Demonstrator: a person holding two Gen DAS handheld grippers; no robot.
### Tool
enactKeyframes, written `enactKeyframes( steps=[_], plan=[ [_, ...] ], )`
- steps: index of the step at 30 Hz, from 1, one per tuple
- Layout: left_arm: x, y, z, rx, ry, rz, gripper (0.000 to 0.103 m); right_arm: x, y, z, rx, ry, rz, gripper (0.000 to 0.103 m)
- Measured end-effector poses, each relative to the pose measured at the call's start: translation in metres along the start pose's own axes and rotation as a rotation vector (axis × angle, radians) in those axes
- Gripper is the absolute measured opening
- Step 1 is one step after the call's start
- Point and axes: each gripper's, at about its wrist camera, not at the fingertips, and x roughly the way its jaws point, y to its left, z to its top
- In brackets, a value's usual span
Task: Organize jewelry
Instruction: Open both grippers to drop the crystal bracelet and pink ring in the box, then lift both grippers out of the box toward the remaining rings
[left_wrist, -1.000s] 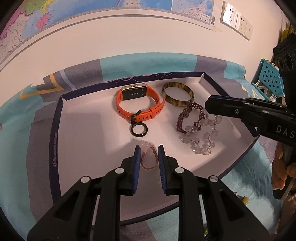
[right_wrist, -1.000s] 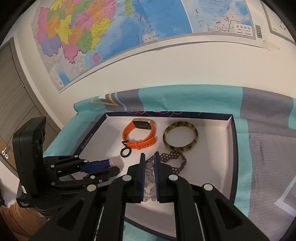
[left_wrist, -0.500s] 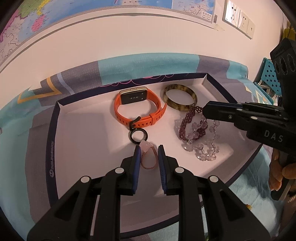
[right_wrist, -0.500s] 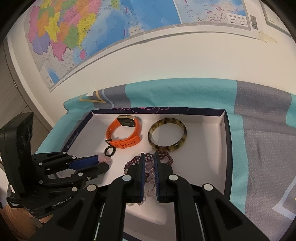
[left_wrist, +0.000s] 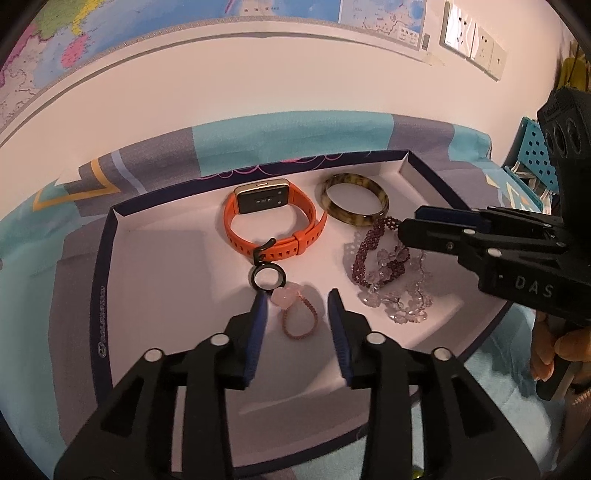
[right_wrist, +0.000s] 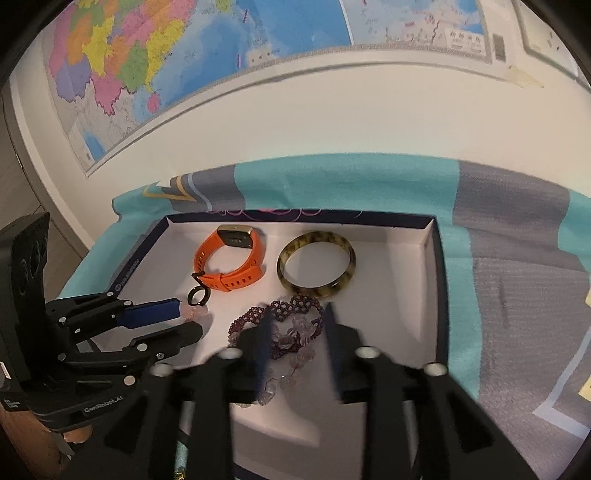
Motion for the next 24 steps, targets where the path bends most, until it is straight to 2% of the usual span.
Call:
enactKeyframes(
  steps=[3,7,11,16,19,21,24],
  plan=[
    [-0.010,0.000,-0.003,0.002,-0.028,0.006,0.047,-0.009,0.001,0.000,-0.003,-0.032,-0.007,0.069],
    [-0.026,0.004,-0.006,-0.008,-0.061,0.012,0.050,-0.033,0.006,-0.003,-0.039,-0.136,-0.001,0.094],
    [-0.041,0.008,-0.013,-0.024,-0.088,0.022,0.053,-0.050,0.013,-0.004,-0.096,-0.196,0.015,0.097],
    [-0.054,0.013,-0.026,-0.038,-0.102,0.036,0.054,-0.058,0.014,-0.005,-0.084,-0.151,-0.103,0.096],
    [-0.061,0.012,-0.035,-0.037,-0.107,0.038,0.054,-0.069,0.013,-0.011,-0.074,-0.191,-0.060,0.097],
    [-0.066,0.010,-0.040,-0.032,-0.112,0.039,0.056,-0.073,0.016,-0.017,-0.082,-0.194,-0.063,0.097],
    [-0.072,0.008,-0.048,-0.025,-0.116,0.028,0.057,-0.080,0.025,-0.031,-0.136,-0.189,-0.008,0.097]
  ],
)
